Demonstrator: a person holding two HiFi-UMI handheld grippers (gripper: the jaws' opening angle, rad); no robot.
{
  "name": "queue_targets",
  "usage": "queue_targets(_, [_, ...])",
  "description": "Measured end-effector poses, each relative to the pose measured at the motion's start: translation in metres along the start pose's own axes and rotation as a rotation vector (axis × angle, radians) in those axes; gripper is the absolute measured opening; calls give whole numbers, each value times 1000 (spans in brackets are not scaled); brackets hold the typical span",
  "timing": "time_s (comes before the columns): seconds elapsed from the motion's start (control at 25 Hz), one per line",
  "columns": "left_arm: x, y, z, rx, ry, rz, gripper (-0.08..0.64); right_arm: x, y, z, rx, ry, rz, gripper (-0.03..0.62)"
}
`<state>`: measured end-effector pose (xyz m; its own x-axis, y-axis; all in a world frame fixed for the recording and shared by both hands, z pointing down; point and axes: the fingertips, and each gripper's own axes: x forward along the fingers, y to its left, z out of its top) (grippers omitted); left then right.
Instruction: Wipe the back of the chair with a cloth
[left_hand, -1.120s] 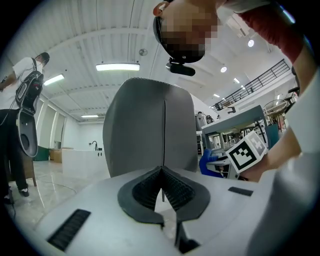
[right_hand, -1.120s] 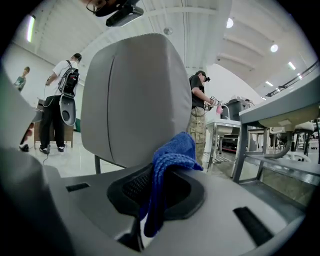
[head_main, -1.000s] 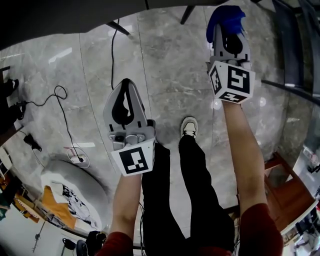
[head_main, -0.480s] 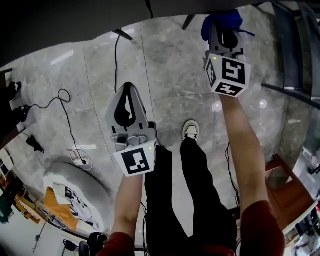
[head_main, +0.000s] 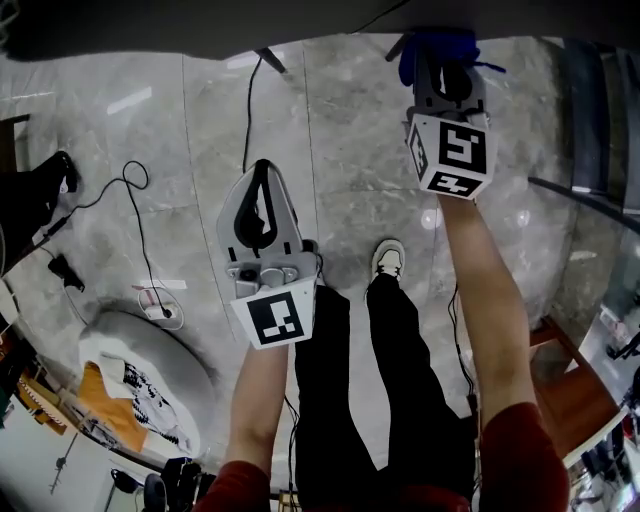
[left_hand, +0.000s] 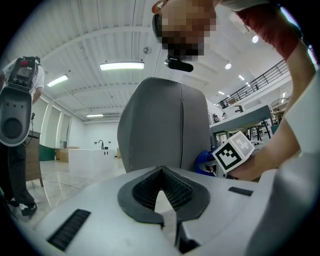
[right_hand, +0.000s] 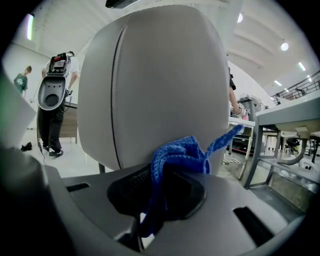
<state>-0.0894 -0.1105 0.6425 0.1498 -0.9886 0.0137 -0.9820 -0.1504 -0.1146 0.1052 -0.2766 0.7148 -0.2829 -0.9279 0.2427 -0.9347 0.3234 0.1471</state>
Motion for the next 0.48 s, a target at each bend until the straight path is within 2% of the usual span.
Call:
queue_targets(0.32, [-18, 51, 3, -9, -9, 35, 12, 12, 77, 18, -43, 10, 86, 57])
queue_targets(0.48, [-27, 77, 2, -13, -5, 50, 12, 19, 110, 22, 5, 36, 93, 57])
